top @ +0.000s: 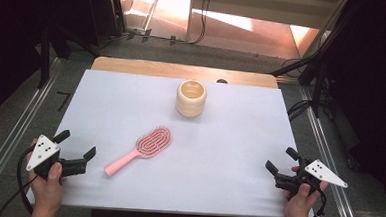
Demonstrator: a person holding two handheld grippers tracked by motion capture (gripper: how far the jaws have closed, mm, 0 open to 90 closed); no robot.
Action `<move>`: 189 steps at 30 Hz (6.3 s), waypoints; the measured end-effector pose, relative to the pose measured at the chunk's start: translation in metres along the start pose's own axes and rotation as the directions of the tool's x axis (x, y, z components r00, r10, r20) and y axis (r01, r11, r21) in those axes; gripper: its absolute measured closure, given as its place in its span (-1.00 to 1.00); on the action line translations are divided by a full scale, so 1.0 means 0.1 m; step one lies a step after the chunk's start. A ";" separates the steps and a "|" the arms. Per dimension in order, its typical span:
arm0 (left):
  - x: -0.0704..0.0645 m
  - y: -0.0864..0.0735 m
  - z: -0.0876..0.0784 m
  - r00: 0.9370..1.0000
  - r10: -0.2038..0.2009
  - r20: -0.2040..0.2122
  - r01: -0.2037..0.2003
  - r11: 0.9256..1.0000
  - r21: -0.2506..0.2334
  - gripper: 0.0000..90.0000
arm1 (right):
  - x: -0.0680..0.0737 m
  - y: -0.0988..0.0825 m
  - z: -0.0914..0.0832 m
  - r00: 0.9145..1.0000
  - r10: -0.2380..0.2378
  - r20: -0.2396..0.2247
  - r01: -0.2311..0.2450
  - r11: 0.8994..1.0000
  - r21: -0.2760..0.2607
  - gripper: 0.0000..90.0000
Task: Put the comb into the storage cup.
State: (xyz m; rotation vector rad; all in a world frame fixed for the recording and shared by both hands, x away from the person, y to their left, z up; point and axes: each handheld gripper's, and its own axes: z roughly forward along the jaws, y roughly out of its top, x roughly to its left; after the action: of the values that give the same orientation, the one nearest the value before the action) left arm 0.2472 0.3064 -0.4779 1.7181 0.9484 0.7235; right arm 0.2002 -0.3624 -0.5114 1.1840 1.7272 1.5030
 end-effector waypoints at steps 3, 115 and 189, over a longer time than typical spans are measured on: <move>-0.05 0.11 -0.03 1.000 0.008 0.014 -0.008 1.000 0.001 -1.00 | 0.00 0.00 0.00 1.000 -0.003 0.002 0.003 1.000 -0.001 -0.98; -0.97 0.58 1.16 0.942 0.165 0.293 -0.329 0.624 0.709 -0.19 | 0.04 0.00 0.13 0.998 -0.038 -0.042 0.041 0.997 0.065 -0.98; -0.99 0.62 1.15 0.961 0.093 0.262 -0.242 0.740 0.627 0.57 | 0.08 0.09 0.17 0.998 -0.037 -0.042 0.040 0.996 0.078 -0.98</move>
State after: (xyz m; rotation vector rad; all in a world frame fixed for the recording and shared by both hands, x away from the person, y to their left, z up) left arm 0.3063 0.1544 -0.4586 2.4772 0.9625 0.3014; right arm 0.2137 -0.3477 -0.5059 1.1601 1.8405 1.4574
